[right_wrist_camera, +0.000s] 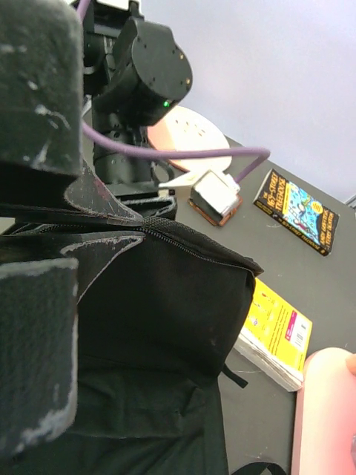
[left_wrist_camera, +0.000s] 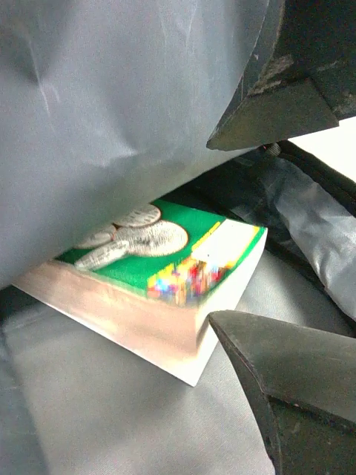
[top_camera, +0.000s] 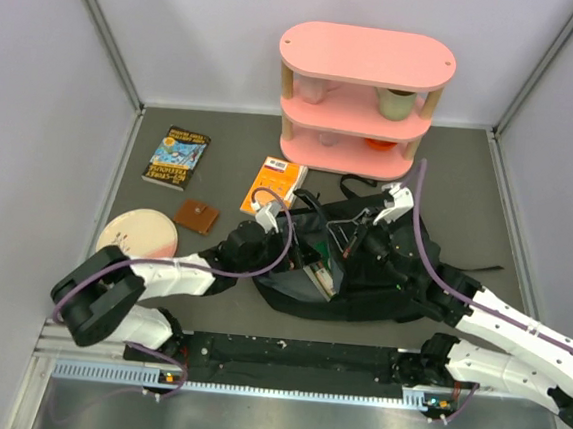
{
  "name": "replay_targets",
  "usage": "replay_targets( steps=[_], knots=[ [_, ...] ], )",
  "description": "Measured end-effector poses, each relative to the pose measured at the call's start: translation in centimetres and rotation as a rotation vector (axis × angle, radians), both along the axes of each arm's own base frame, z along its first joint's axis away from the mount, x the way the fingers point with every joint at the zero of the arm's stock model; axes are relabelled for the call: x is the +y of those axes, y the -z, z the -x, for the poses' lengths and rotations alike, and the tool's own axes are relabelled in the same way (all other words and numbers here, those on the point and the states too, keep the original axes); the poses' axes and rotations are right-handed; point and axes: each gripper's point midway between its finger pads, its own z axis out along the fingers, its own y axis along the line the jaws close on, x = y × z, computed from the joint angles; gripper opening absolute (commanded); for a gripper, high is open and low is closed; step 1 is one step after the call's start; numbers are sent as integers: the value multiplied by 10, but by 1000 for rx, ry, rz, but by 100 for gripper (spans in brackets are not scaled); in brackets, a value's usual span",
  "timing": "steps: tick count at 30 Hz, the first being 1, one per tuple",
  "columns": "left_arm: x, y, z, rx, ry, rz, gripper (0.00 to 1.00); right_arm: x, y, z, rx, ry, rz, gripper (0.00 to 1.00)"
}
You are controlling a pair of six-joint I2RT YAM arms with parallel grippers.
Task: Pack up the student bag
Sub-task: Place the book in the student bag.
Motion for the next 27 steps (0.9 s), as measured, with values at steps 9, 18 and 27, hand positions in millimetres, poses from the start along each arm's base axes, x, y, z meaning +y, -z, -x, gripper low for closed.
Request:
replay_targets(
  steps=[9,18,27],
  knots=[
    [-4,20,-5,16,12,-59,63,0,6,0,15,0,2,0],
    [11,16,-1,58,-61,-110,79,0,6,0,15,-3,2,0],
    [20,44,17,135,-94,-242,79,4,7,1,19,-20,0,0]
  ],
)
